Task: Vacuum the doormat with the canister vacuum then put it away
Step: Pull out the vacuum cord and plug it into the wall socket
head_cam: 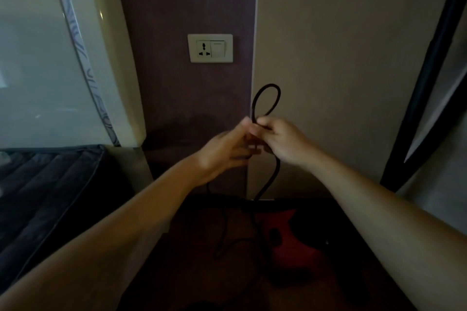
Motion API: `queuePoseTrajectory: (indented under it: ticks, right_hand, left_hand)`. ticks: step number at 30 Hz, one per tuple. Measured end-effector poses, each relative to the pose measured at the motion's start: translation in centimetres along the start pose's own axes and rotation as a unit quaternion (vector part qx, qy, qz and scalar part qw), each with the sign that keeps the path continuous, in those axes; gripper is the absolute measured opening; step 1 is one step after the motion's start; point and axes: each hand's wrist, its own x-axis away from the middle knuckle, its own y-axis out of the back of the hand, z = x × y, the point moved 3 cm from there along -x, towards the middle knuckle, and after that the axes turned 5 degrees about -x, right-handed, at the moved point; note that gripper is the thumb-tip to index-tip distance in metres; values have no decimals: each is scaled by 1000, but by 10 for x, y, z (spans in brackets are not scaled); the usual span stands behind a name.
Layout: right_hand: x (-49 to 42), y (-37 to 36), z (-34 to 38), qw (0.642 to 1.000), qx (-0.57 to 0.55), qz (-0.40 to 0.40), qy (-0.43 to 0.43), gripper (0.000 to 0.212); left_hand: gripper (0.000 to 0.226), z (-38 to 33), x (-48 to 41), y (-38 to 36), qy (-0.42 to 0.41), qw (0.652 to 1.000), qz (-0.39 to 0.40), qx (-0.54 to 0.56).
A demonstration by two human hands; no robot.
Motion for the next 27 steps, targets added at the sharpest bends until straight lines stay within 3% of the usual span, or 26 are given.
queuePoseTrajectory:
  ticks: [7, 11, 14, 18, 21, 23, 25, 27]
  right_hand:
    - [-21, 17, 20, 997, 69, -36, 3, 31]
    - [-19, 25, 24, 995, 56, -82, -7, 34]
    - [3, 31, 12, 980, 147, -135, -13, 50]
    - [50, 25, -12, 973, 166, -146, 64, 55]
    - [72, 10, -32, 962, 236, -130, 38, 87]
    - [79, -4, -34, 944, 294, -145, 32, 94]
    - [81, -20, -39, 945, 309, -105, 7, 82]
    - [81, -36, -46, 969, 244, -38, -9, 44]
  left_hand:
    - [22, 22, 28, -24, -94, 979, 18, -182]
    - [15, 19, 27, -19, -156, 959, -66, -228]
    - [15, 3, 22, -10, -189, 947, -123, -230]
    - [17, -18, 11, 4, -192, 944, -170, -208]
    - [17, -27, 3, 7, -164, 953, -199, -156]
    - [15, -32, -1, 6, -145, 961, -211, -100]
    - [15, -37, -2, 4, -132, 967, -213, -36]
    - [14, -43, -2, 3, -128, 969, -210, 11]
